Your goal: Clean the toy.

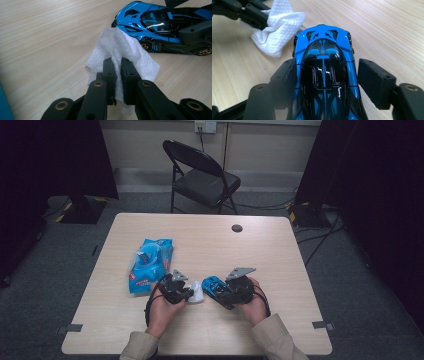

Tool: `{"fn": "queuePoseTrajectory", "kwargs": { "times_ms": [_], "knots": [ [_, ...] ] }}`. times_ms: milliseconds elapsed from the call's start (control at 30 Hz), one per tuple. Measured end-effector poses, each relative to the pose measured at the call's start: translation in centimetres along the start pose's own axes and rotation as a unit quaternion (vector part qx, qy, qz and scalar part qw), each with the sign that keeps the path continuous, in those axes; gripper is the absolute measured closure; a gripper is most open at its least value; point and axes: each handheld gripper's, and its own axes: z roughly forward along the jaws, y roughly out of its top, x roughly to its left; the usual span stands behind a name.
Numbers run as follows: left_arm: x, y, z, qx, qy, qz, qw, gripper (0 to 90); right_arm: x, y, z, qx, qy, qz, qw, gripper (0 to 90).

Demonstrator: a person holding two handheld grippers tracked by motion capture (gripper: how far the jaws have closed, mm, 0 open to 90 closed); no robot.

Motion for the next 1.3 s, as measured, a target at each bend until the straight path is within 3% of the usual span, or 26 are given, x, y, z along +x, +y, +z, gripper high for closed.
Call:
{"fn": "queuePoseTrajectory", "kwargs": {
  "times_ms": [100, 200, 400, 567, 1000, 1300],
  "knots": [
    [0.2, 0.1, 0.1, -0.004, 0.007, -0.007, 0.9999, 83.4, 0.0, 0.0, 0.0, -0.001, 0.002, -0.004, 1.0, 34.3],
    [0.3, 0.1, 0.3, -0.006, 0.016, -0.013, 0.9998, 83.4, -0.4, -0.2, 0.0, -0.005, 0.012, 0.009, 0.9999, 34.7],
    [0.1, 0.6, 1.3, -0.011, 0.031, -0.017, 0.9993, 83.5, -0.3, -0.2, 0.0, -0.004, 0.009, 0.007, 0.9999, 34.8],
    [-0.8, 1.0, 1.9, -0.002, 0.019, 0.002, 0.9998, 83.6, -0.3, -0.2, 0.0, -0.002, 0.008, 0.009, 0.9999, 34.8],
    [-2.5, 0.4, 1.5, 0.005, -0.024, -0.006, 0.9997, 84.6, -0.2, -0.2, -0.1, -0.003, 0.005, 0.009, 0.9999, 34.8],
    [-4.1, 0.3, 1.8, 0.008, -0.052, 0.008, 0.9986, 84.6, -0.1, -0.2, -0.1, -0.003, 0.003, 0.01, 0.9999, 34.8]
  ]
}}
